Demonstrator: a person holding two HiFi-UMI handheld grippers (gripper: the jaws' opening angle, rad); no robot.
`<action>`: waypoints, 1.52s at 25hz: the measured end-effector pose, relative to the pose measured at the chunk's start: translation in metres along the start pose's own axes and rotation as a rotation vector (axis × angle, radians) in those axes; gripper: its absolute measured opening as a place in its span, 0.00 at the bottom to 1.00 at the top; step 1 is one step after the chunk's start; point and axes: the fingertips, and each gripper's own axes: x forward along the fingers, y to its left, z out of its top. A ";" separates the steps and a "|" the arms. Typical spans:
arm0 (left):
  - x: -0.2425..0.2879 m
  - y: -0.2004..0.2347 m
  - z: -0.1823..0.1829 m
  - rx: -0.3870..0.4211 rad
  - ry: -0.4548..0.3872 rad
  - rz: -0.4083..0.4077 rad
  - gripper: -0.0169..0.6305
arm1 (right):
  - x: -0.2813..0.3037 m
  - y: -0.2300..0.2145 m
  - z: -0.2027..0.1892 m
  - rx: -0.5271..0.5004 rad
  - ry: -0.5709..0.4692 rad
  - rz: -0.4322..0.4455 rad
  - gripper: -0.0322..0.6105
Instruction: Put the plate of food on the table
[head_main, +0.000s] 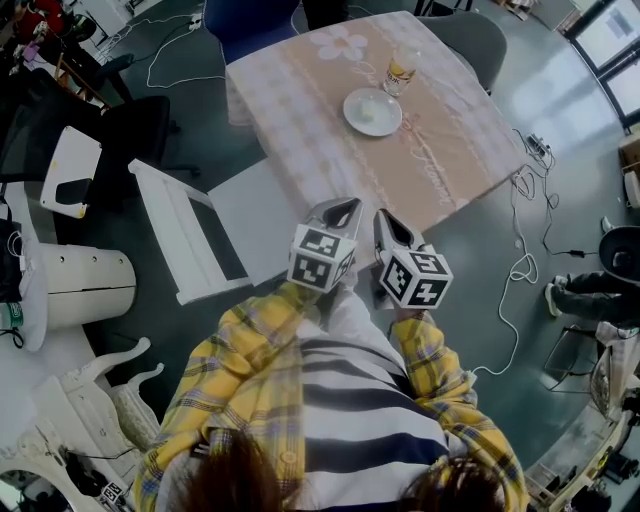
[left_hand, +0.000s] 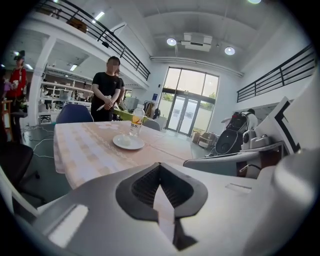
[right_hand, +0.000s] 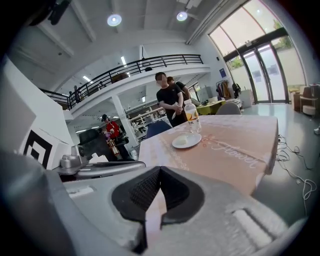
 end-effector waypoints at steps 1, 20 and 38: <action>-0.004 -0.002 -0.003 -0.003 -0.001 -0.003 0.03 | -0.005 0.003 -0.003 -0.002 -0.007 -0.003 0.05; -0.057 -0.047 -0.042 0.019 0.011 -0.060 0.03 | -0.074 0.033 -0.040 -0.019 -0.061 -0.055 0.05; -0.078 -0.058 -0.027 0.060 -0.033 -0.054 0.03 | -0.094 0.048 -0.031 -0.031 -0.109 -0.042 0.05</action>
